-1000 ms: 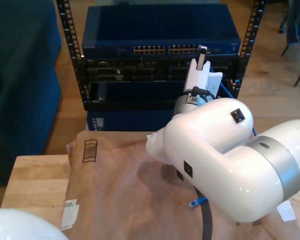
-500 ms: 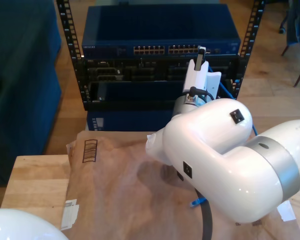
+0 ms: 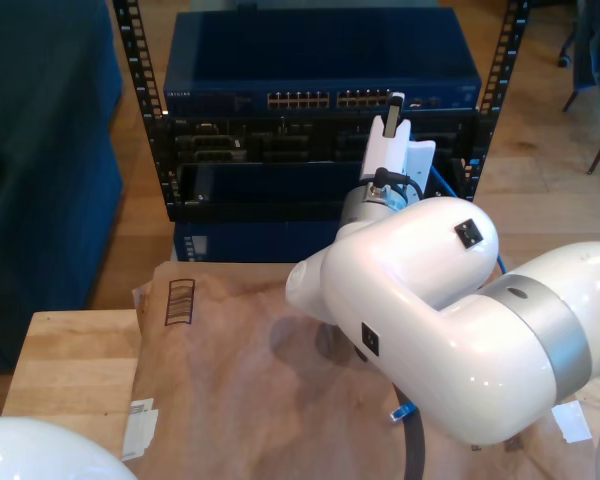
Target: Grab the cable and plug it in
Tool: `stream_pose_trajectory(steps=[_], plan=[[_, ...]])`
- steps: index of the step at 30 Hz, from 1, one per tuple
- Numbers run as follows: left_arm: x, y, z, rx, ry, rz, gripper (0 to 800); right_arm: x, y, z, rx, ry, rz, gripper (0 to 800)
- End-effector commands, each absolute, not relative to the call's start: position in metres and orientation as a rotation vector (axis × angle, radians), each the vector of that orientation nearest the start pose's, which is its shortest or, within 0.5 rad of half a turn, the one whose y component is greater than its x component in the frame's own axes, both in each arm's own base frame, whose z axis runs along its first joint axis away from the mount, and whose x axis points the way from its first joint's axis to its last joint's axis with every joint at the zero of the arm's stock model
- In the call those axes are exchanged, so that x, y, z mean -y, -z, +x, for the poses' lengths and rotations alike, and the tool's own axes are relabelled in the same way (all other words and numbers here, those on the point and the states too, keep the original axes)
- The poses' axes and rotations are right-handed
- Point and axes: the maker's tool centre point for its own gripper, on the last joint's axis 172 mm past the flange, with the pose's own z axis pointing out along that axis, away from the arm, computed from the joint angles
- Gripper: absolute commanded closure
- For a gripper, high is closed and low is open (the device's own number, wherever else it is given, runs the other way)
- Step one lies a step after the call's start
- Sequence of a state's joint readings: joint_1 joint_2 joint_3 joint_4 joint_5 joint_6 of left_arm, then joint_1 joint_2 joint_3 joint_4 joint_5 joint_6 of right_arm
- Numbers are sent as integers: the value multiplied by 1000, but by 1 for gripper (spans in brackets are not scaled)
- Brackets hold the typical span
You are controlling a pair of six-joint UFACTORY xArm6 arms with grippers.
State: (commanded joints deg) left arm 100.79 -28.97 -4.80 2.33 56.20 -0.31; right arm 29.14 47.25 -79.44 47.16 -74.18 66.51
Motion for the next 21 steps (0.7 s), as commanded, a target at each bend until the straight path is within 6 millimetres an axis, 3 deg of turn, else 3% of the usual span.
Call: stream_pose_trajectory(steps=[21], plan=[[-127, -22, -32, -2160, 392, 1831, 0, -137, -267, 683, -1316, 1476, -992, 800]])
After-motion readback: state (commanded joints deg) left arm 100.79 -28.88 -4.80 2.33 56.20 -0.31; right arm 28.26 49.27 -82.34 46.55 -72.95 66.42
